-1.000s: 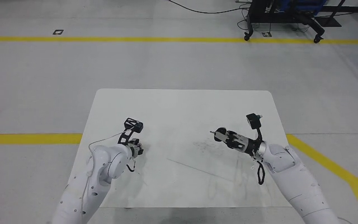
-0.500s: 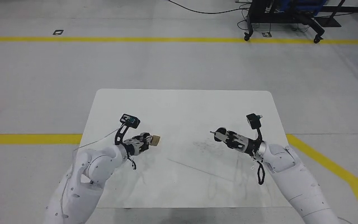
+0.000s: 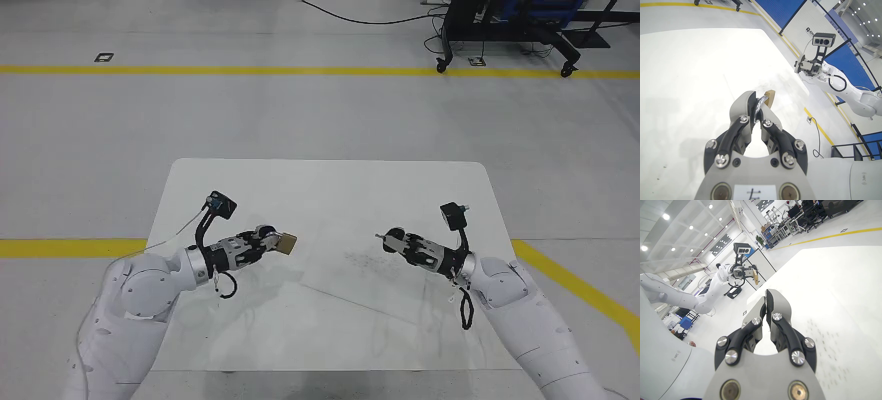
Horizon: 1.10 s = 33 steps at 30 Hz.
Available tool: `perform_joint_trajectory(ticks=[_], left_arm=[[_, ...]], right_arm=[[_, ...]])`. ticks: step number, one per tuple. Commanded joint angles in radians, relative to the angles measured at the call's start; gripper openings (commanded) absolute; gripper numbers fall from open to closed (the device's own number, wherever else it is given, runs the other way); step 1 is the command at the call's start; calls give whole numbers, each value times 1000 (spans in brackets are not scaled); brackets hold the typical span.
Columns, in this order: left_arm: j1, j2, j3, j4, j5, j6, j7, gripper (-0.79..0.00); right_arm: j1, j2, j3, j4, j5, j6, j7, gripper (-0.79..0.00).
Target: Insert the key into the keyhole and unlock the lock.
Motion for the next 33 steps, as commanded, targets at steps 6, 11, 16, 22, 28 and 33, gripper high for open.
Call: perform_joint_trajectory(ticks=[6, 11, 16, 22, 28, 33], left_arm=[[-107, -13, 88, 181, -368, -59, -113, -785], [-204, -24, 160, 347, -531, -87, -237, -785], [-272, -31, 201, 416, -607, -120, -319, -785], [-309, -36, 238, 450, -633, -133, -363, -785], [-327, -39, 259, 473, -648, -123, -363, -785], [-337, -39, 261, 495, -654, -114, -346, -785]], right_arm=[[96, -38, -126, -8, 65, 117, -63, -785], [184, -70, -229, 29, 102, 156, -61, -785], [254, -104, -315, 66, 89, 197, -79, -785], [302, -139, -383, 94, 145, 160, -101, -785], [337, -165, -431, 136, 164, 119, -97, -785], [353, -176, -460, 158, 171, 97, -40, -785]])
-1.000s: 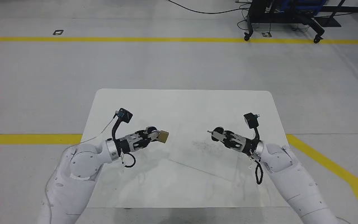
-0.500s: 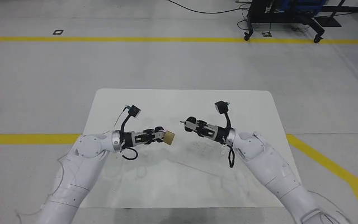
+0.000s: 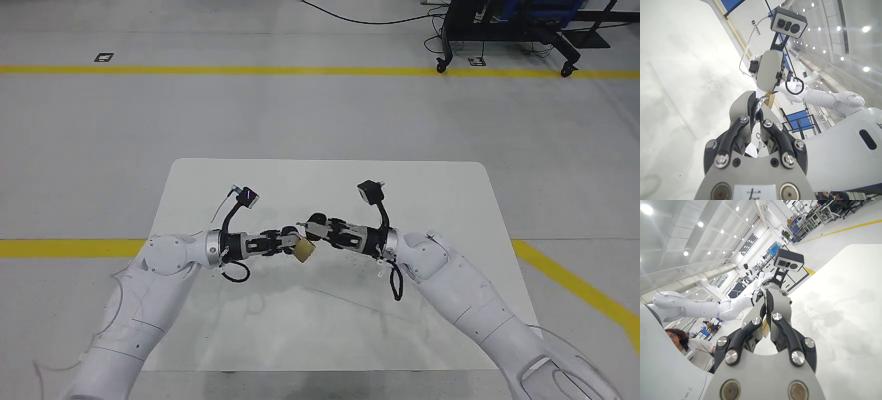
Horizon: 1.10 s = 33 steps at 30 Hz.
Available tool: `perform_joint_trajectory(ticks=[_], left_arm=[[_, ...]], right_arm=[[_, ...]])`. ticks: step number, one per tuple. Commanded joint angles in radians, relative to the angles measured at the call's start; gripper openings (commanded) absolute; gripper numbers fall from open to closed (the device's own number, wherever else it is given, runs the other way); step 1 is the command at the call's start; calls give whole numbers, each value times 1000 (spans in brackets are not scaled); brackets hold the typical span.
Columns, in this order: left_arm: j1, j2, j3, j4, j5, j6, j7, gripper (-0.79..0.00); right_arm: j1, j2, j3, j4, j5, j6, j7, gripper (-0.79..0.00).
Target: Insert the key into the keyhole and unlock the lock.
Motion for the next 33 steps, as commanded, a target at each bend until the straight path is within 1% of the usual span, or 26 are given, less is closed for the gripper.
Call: perform_joint_trajectory(ticks=[1, 5, 11, 13, 15, 17, 19, 20, 21, 23, 30, 33], left_arm=[[-3, 1, -2, 6, 12, 1, 12, -785], [-8, 8, -16, 8, 116, 20, 72, -785], [-8, 8, -16, 8, 116, 20, 72, -785], [2, 6, -9, 3, 107, 51, 82, -785], [9, 2, -6, -12, 64, 129, 138, -785], [2, -6, 7, -3, -48, 284, 134, -785], [-33, -13, 25, 34, -98, 441, 124, -785], [-57, -15, 30, 48, -93, 479, 136, -785], [-68, -19, 33, 57, -102, 480, 156, -785], [-69, -21, 37, 66, -112, 482, 158, -785], [-69, -21, 37, 66, -112, 482, 158, -785], [-52, -26, 43, 55, -126, 504, 224, -785]], right_arm=[[0, -1, 0, 6, 8, -15, 13, -785], [-14, 6, 28, 8, 24, -51, 8, -785], [-16, 9, 42, 8, 8, -55, -2, -785], [-16, 9, 42, 8, 8, -55, -2, -785], [-16, 9, 42, 8, 8, -55, -2, -785], [-30, 10, 53, 3, 10, -30, -32, -785], [-58, 15, 69, -19, 12, 8, -47, -785], [-74, 20, 80, -32, 15, 21, -48, -785], [-92, 25, 93, -46, 20, 34, -44, -785], [-125, 37, 122, -72, 24, 52, -37, -785], [-125, 37, 122, -72, 24, 52, -37, -785], [-125, 37, 122, -72, 24, 52, -37, -785]])
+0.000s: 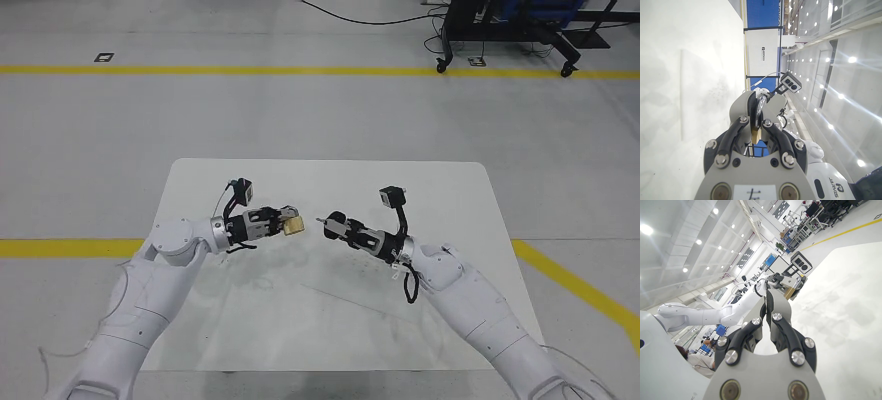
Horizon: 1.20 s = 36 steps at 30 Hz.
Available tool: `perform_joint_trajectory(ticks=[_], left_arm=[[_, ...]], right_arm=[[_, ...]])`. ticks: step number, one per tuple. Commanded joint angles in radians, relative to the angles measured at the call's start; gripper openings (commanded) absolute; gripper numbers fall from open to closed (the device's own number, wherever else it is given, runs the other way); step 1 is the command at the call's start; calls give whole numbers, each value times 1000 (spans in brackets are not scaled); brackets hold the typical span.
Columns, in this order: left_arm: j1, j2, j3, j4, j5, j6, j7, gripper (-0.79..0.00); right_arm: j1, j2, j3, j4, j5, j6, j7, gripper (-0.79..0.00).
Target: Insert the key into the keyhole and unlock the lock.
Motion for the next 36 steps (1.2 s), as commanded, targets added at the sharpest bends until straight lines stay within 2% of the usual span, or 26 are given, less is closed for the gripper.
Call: perform_joint_trajectory(ticks=[1, 4, 8, 11, 13, 22, 25, 28, 30, 36], left_arm=[[13, -7, 1, -15, -36, 7, 70, -785], [25, -19, 9, -32, -104, 12, 128, -785], [-1, -30, 38, -46, -58, 32, 209, -785], [-13, -36, 45, -58, -30, 29, 270, -785], [-13, -36, 45, -58, -30, 29, 270, -785], [-13, -36, 45, -58, -30, 29, 270, -785], [-2, -41, 40, -72, -86, 43, 262, -785], [-6, -43, 44, -52, -52, 57, 291, -785], [-8, -45, 48, -53, -35, 58, 312, -785], [2, -51, 52, -67, -1, 52, 372, -785]], right_arm=[[-5, -1, -4, -9, -5, 14, -1, -785], [-36, -4, -15, -61, 25, 112, -19, -785], [-89, 0, -3, -130, 116, 311, -20, -785], [-158, 12, 34, -212, 108, 385, -64, -785], [-208, 23, 63, -277, 78, 422, -78, -785], [-216, 25, 69, -289, 73, 428, -80, -785], [-216, 25, 69, -289, 63, 430, -85, -785], [-236, 15, 49, -332, 10, 471, -197, -785], [-255, 6, 41, -350, -12, 505, -323, -785], [-268, -27, -25, -352, -54, 578, -525, -785]])
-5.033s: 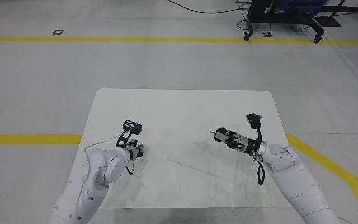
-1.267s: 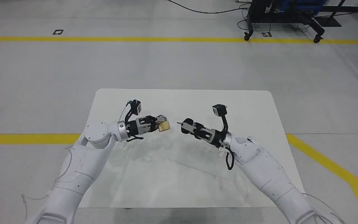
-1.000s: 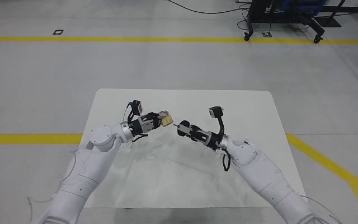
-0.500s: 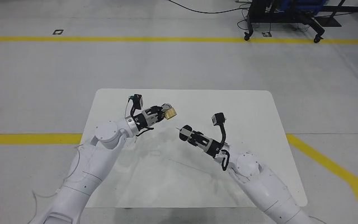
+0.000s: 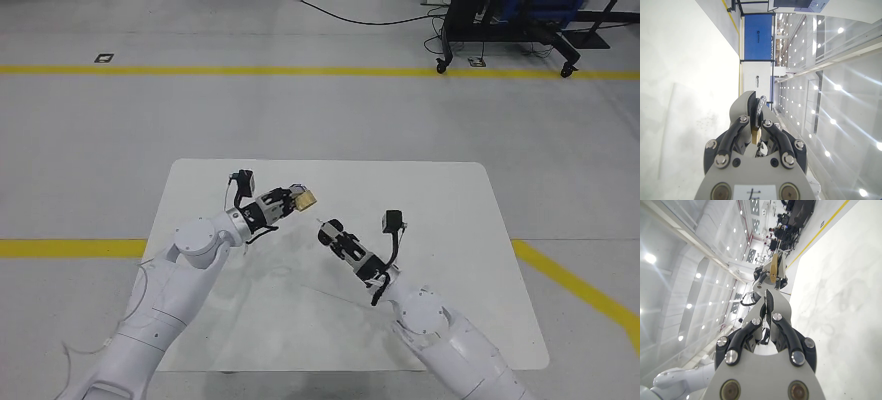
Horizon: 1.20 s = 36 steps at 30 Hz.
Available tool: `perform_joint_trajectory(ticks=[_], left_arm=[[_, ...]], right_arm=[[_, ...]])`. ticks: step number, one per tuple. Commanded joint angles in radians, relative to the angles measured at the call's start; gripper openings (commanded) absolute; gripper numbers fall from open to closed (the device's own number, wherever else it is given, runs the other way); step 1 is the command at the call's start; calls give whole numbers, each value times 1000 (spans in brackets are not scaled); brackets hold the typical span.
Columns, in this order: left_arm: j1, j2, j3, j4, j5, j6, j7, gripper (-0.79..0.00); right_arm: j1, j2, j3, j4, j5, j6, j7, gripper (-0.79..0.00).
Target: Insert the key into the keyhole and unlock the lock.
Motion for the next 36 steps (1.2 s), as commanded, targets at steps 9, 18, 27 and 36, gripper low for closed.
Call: perform_joint_trajectory(ticks=[9, 18, 27, 36], left_arm=[[20, -5, -5, -26, 26, 8, 26, -785], [26, -10, -8, -33, 34, 24, 28, -785], [30, -14, -16, -35, 41, 25, 20, -785], [33, -18, -22, -35, 47, 28, 19, -785]], right_arm=[[38, -53, -85, 41, -100, 56, -224, -785], [54, -84, -110, 68, -141, 65, -284, -785], [69, -107, -104, 96, -129, 78, -279, -785], [52, -118, -74, 94, -140, 66, -279, -785]])
